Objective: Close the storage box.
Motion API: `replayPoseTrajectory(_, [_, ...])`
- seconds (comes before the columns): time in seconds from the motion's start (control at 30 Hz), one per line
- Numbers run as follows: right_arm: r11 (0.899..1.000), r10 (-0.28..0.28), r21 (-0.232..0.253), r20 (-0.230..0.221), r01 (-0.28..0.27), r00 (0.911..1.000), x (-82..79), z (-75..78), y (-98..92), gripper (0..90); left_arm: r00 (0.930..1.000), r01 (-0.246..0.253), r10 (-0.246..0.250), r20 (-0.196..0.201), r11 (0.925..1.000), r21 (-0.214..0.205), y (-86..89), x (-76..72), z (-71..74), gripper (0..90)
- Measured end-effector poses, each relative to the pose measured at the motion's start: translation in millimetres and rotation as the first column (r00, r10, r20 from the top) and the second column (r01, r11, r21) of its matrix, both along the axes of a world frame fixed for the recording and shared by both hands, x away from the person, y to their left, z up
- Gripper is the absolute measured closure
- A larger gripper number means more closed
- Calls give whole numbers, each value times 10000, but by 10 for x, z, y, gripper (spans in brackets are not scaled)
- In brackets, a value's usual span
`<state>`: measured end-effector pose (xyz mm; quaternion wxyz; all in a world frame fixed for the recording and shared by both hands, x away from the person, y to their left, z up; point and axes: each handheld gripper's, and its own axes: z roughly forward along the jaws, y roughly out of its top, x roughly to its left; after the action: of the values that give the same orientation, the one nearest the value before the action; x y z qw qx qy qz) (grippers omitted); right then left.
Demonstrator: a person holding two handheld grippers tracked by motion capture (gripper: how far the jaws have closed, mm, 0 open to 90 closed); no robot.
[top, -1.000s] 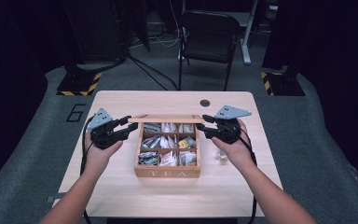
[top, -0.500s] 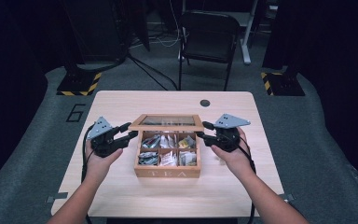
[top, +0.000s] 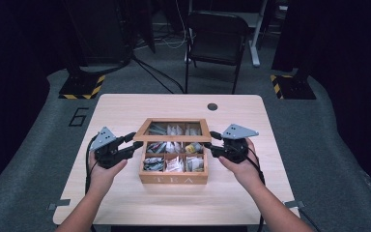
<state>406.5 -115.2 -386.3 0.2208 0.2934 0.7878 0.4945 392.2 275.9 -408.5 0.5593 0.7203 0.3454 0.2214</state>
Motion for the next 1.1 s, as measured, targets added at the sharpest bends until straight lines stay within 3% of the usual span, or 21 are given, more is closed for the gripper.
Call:
replayPoseTrajectory(0.5, [9997, 239, -90, -228, -241, 9995, -81, -91, -29, 537, 9999, 28, -26, -105, 9997, 222, -4, -74, -90, 569])
replayPoseTrajectory(0.73, [9997, 239, 96, -314, -236, 9992, -132, -140, -39, 540, 9997, 104, -98, -203, 9995, 299, 2, -98, -133, 569])
replayPoseTrajectory(1.1, [9997, 256, -22, -506, -258, 9984, -251, -334, -36, 539, 9977, 313, -291, -613, 9989, 354, 20, -204, -334, 569])
